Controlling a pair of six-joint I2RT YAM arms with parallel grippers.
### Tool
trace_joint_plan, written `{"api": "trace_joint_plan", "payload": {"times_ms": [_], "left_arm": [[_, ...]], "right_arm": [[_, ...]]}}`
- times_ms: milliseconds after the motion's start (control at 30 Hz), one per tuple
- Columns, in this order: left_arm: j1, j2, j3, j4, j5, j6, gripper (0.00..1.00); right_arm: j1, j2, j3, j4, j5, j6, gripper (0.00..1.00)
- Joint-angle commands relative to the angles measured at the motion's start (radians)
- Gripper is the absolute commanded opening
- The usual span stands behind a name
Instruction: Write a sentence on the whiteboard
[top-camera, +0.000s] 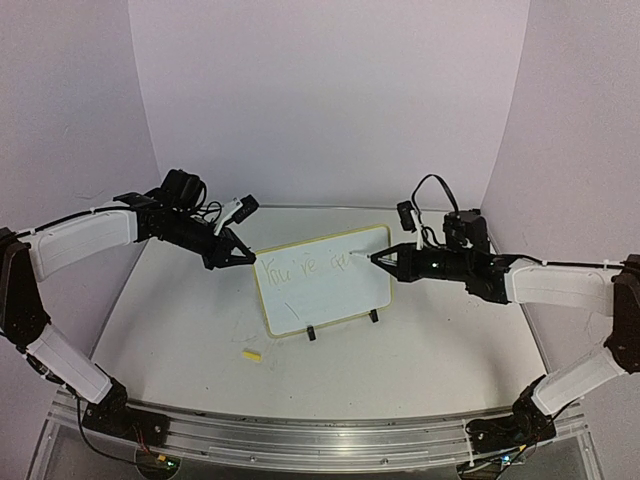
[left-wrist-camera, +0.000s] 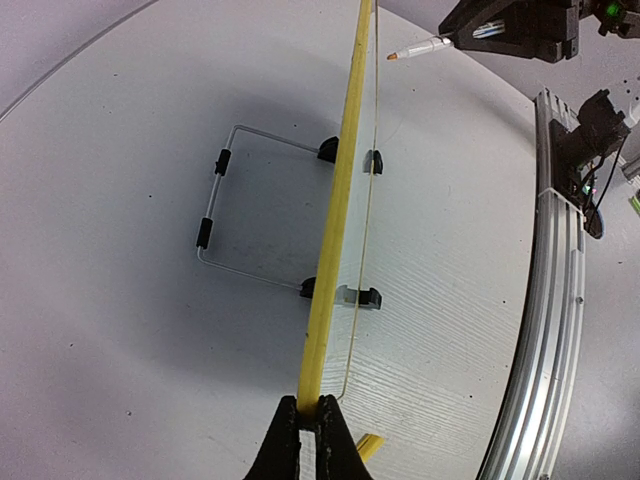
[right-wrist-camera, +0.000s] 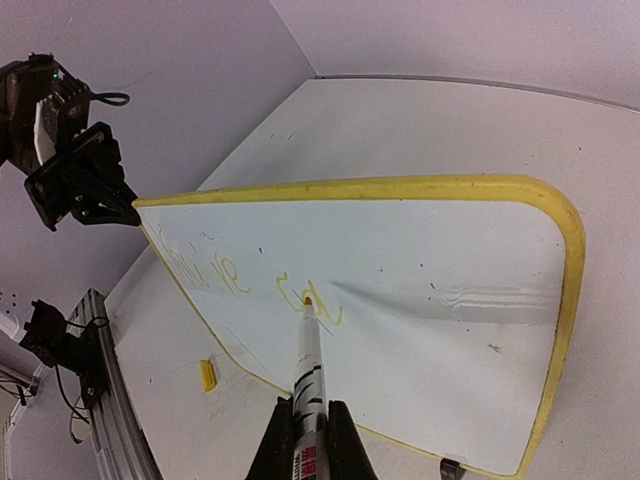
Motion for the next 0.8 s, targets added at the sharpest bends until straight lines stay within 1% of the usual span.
{"api": "trace_joint_plan", "payload": {"times_ms": [0,300,600,767], "left_arm": [[-0.003,0.001,0.002,-0.012,-0.038,0.043,0.0],[-0.003,0.0,0.003,-0.011,-0.036,0.044,0.0],[-0.004,0.001,0.004,-0.012,-0.035,0.044,0.0],[-0.003,0.002,0.005,-0.011,-0.035,0.043,0.0]], "right_arm": [[-0.006,0.033,0.047,0.035,0.033,0.004,0.0],[-0.006,0.04,0.012,0.035,0.069,0.023,0.0],[-0.006,0.094,-0.04,0.033,0.022,0.047,0.0],[-0.006,0.087,-0.054,0.033,0.016,0.054,0.0]]}}
